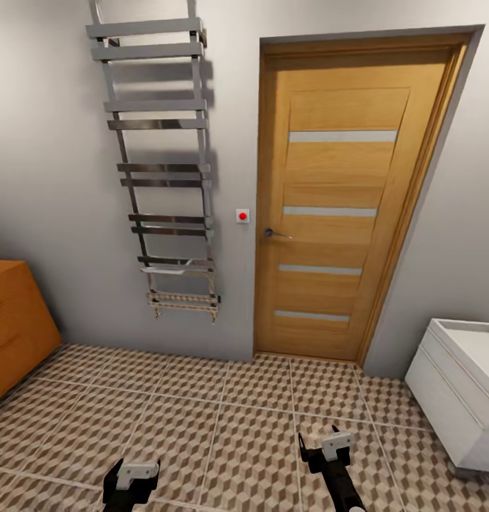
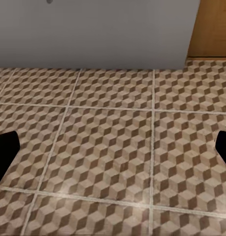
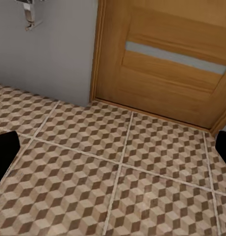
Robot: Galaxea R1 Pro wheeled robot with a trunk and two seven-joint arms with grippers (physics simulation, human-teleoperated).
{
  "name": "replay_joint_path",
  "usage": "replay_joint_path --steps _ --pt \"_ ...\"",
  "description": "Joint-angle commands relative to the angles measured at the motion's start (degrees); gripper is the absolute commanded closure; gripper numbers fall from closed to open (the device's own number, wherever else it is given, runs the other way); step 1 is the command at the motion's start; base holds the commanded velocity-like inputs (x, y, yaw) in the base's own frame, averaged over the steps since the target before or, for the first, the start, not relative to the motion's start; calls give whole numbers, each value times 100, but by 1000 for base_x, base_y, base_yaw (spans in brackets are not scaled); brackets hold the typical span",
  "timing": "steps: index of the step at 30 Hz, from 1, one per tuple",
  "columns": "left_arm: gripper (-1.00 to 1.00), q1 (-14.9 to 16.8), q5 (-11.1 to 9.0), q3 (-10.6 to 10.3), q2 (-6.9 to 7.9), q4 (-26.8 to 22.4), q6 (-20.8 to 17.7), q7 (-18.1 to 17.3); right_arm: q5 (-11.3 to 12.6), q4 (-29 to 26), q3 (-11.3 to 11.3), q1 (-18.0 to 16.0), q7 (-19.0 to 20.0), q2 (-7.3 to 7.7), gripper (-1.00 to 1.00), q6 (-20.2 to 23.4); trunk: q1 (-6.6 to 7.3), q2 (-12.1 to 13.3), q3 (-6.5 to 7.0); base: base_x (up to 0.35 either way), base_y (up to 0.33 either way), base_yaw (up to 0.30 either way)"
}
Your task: Take the four mousetraps from the cabinet in the bathroom and place them on the bathroom floor. Make sure all four end up on the same floor surface, and ensure that at least two of them are either under or directly next to the same bathroom sink.
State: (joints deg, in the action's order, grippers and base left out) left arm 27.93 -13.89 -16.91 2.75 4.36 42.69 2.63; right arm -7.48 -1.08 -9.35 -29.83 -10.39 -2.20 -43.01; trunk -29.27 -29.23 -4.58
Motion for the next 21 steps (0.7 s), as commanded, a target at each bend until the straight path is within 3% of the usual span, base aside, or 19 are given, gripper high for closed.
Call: replay_joint_path --steps 1,21 --pt "-100 10 -17 -49 -3 21 29 27 -61 5 -15 -5 -60 0 -100 -6 -3 -10 -11 0 0 284" --pt "-100 10 -17 -49 -9 21 27 29 -61 4 -15 -5 -60 0 -100 -6 -3 -10 -11 0 0 284"
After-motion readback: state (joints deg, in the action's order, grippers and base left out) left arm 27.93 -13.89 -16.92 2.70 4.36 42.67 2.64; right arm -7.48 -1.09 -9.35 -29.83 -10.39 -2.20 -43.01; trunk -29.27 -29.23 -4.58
